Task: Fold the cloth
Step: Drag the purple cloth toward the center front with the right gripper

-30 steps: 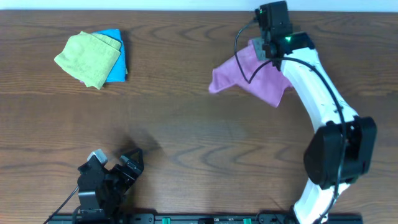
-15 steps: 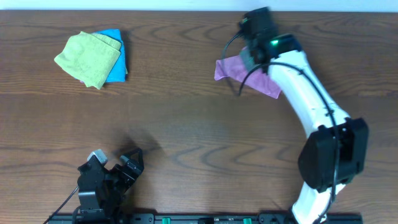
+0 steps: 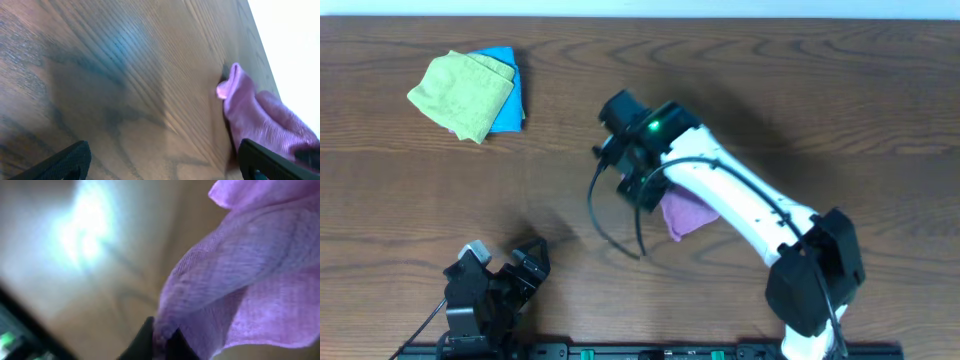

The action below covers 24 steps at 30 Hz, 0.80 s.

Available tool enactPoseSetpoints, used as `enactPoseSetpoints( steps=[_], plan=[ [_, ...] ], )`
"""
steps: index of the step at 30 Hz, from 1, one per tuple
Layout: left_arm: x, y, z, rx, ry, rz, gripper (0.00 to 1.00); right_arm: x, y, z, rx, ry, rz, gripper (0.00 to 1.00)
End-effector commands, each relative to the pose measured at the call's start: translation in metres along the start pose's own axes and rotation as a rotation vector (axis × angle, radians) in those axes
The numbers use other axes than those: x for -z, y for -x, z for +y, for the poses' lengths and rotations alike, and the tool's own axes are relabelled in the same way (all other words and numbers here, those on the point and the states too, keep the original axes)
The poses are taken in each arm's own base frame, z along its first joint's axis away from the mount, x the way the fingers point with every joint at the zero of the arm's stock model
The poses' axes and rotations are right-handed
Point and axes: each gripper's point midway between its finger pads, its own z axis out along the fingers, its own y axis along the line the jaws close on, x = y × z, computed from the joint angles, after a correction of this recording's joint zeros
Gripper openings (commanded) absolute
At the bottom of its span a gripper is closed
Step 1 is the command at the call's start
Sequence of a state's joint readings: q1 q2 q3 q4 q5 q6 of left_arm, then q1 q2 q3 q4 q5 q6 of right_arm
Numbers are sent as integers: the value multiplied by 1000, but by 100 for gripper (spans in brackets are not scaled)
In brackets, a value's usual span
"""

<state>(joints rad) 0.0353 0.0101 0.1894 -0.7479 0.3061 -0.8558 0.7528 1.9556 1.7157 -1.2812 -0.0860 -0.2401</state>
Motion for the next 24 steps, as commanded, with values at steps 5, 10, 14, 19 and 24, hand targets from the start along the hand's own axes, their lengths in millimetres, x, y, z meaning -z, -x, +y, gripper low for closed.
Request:
enactPoseSetpoints(
  steps=[5, 10, 14, 19, 24],
  plan=[
    [-3, 0, 7, -23, 23, -10, 95, 10, -8, 49, 94, 120, 20, 54],
    [-3, 0, 7, -23, 23, -10, 95, 9, 6, 36, 18, 60, -31, 61],
    [-3, 0, 7, -23, 23, -10, 95, 8, 21, -15, -142, -115, -96, 65],
    [-3, 0, 7, -26, 22, -9, 95, -14, 8, -45, -334, -4, -70, 65],
    [-3, -1, 8, -24, 29, -3, 95, -34, -23, -74, -594, 56, 5, 64]
  ],
)
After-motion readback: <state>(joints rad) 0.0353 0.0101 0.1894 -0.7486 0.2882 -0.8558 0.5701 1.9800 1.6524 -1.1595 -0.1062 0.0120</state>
